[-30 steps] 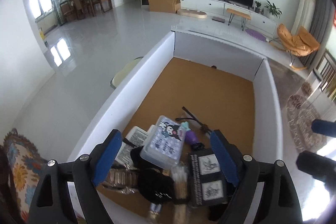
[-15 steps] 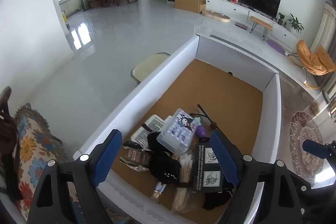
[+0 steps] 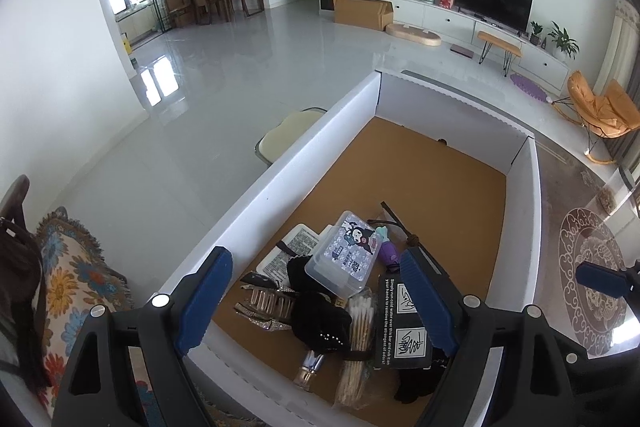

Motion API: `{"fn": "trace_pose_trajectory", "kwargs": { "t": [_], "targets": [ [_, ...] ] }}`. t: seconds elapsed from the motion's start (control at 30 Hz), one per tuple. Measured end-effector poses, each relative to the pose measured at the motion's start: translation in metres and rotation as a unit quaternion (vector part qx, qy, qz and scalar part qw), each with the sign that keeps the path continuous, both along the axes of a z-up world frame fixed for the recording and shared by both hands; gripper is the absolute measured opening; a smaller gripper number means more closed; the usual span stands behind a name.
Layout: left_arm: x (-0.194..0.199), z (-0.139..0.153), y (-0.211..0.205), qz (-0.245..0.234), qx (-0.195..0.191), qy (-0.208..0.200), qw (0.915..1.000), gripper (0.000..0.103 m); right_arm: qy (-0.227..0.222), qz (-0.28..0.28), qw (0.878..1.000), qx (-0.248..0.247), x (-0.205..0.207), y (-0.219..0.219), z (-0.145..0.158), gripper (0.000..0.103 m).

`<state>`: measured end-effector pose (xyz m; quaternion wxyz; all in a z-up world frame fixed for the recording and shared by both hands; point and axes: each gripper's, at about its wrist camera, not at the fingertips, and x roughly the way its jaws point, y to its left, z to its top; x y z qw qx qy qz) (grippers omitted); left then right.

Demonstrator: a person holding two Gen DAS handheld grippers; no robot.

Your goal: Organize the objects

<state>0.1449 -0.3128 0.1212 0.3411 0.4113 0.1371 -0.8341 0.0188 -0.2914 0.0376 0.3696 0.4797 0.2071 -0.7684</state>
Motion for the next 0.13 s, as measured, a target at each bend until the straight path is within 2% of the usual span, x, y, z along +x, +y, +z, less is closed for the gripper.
{"fn": "trace_pose_trajectory", "kwargs": {
  "t": [0.13],
  "targets": [
    [0.0038, 0.0037, 0.0063, 0.008, -0.026, 0.01, 0.9996, 0.086, -0.001, -0.002, 1.0, 0.0, -0.0004, 0.001, -0.0023, 0.083]
  ]
}}
